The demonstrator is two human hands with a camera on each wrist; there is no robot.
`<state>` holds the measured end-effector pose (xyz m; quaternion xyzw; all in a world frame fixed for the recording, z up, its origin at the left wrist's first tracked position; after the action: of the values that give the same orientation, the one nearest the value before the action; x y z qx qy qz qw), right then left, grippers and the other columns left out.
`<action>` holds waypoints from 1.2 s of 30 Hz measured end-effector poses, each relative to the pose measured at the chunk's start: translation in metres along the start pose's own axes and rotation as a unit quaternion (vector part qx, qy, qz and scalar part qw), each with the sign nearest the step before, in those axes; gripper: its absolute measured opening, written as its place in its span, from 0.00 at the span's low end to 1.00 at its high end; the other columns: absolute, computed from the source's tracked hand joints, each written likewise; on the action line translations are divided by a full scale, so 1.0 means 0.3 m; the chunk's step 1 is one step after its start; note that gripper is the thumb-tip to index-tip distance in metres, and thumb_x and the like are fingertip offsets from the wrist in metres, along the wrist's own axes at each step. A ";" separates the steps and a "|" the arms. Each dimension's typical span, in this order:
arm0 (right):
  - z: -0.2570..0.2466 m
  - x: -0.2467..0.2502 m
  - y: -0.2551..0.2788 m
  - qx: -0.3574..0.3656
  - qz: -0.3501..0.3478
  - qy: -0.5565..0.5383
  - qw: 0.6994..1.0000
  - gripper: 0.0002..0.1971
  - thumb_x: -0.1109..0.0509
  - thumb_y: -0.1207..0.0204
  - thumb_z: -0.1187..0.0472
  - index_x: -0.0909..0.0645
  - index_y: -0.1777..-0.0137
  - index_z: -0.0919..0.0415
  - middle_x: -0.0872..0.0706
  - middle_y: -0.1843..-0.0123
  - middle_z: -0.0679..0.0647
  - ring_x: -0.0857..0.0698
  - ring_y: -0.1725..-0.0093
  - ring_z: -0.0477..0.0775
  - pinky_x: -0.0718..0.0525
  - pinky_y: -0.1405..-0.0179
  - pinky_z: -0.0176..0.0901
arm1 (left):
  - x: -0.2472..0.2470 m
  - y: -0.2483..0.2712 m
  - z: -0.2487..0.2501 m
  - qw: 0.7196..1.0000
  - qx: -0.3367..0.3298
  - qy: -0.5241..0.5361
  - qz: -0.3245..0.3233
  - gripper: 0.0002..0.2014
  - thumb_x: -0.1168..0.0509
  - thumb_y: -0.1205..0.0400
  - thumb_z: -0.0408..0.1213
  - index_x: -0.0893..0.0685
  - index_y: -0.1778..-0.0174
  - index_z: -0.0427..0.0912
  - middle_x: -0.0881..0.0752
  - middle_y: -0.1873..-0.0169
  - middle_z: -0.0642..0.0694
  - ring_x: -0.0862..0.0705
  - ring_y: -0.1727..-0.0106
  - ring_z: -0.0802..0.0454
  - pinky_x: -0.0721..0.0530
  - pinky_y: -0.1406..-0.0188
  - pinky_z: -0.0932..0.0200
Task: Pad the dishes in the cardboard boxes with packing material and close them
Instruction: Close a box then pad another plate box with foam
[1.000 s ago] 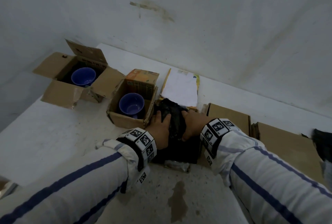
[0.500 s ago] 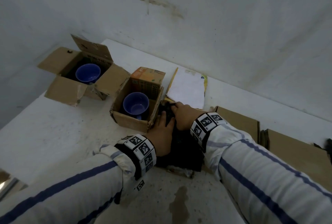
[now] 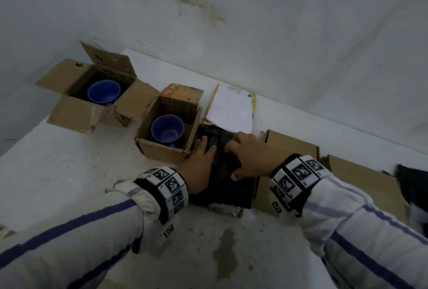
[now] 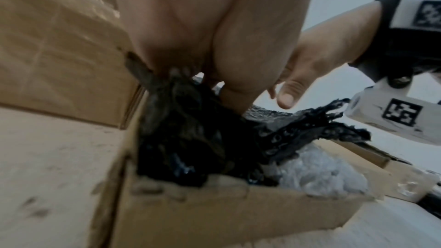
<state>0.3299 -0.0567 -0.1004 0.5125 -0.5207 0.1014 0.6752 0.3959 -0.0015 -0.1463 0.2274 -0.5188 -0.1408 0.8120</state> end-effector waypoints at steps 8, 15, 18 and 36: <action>-0.080 -0.166 0.091 -0.001 -0.106 0.055 0.993 0.41 0.26 0.31 0.40 0.39 0.24 0.57 0.35 0.29 0.63 0.32 0.31 0.66 0.24 0.35 0.59 | -0.043 0.055 0.004 0.998 -0.032 0.013 -0.051 0.44 0.43 0.18 0.61 0.60 0.16 0.45 0.67 0.18 0.45 0.65 0.17 0.46 0.52 0.19 0.48; -0.126 -0.172 0.042 -0.006 0.004 0.111 0.994 0.33 0.30 0.25 0.47 0.37 0.25 0.60 0.33 0.29 0.65 0.30 0.32 0.65 0.28 0.36 0.54 | -0.108 0.057 -0.005 0.989 -0.048 -0.129 -0.051 0.50 0.43 0.23 0.67 0.63 0.17 0.45 0.71 0.19 0.42 0.69 0.18 0.42 0.57 0.17 0.44; -0.123 -0.173 0.048 0.000 -0.010 0.105 0.994 0.39 0.28 0.29 0.42 0.38 0.24 0.59 0.34 0.28 0.64 0.31 0.31 0.66 0.29 0.34 0.55 | -0.120 0.052 -0.008 0.986 -0.043 -0.151 -0.048 0.49 0.42 0.22 0.66 0.64 0.17 0.46 0.71 0.19 0.41 0.69 0.18 0.42 0.57 0.17 0.43; -0.084 -0.154 0.078 -0.025 -0.014 0.144 0.989 0.19 0.41 0.18 0.55 0.27 0.29 0.58 0.31 0.32 0.61 0.29 0.34 0.62 0.32 0.34 0.53 | -0.125 0.067 0.000 0.980 -0.031 -0.182 -0.070 0.46 0.46 0.22 0.68 0.65 0.18 0.54 0.72 0.20 0.41 0.71 0.19 0.41 0.59 0.19 0.43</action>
<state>0.3092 -0.0076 -0.1223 0.4826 -0.4135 0.1511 0.7572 0.3800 0.0332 -0.1650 0.2081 -0.6359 -0.2524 0.6990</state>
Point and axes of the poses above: each hand's wrist, its own y-axis away from the middle knuckle, its own x-axis out of the back of the hand, z = x × y, the point moved 10 cm from there along -y, towards the middle knuckle
